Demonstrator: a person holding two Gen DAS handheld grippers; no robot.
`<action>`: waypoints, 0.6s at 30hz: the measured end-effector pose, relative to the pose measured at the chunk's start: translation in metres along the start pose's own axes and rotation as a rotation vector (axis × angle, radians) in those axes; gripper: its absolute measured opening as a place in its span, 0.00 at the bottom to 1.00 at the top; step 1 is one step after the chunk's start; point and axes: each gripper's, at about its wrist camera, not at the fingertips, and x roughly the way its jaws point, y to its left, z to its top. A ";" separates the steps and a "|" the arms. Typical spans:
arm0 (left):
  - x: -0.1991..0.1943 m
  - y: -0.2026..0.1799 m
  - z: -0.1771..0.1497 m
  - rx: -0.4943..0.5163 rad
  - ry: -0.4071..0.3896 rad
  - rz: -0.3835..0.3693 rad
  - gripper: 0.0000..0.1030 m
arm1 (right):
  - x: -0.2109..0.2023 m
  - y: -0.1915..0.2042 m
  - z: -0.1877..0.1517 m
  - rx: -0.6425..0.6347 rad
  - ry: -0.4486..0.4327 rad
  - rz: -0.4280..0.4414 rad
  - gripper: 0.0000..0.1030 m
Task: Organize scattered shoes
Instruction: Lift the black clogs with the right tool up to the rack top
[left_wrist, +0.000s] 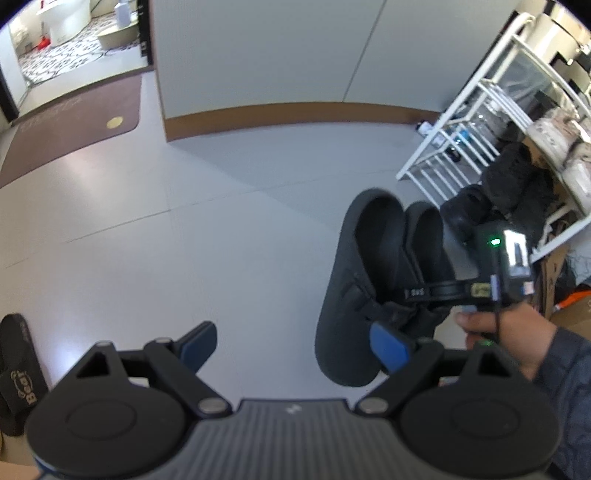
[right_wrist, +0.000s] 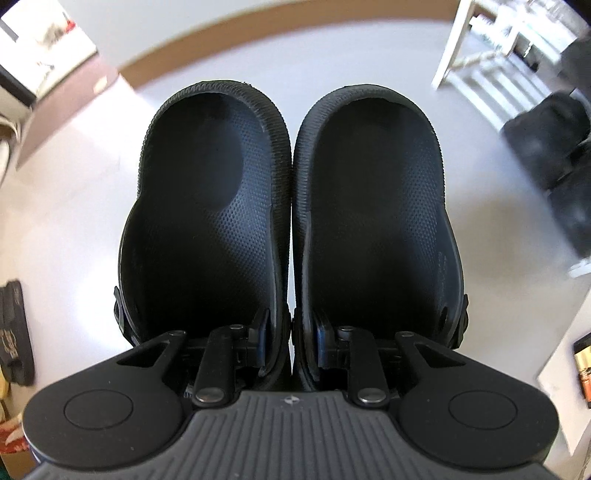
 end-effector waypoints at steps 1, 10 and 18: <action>-0.003 -0.007 0.000 0.015 -0.010 -0.013 0.89 | -0.011 0.000 0.000 0.004 -0.021 -0.002 0.26; -0.020 -0.042 0.007 0.055 -0.089 -0.125 0.89 | -0.132 -0.003 0.008 0.020 -0.231 -0.023 0.26; -0.019 -0.047 0.008 0.012 -0.117 -0.186 0.89 | -0.263 0.018 -0.008 0.047 -0.454 -0.113 0.26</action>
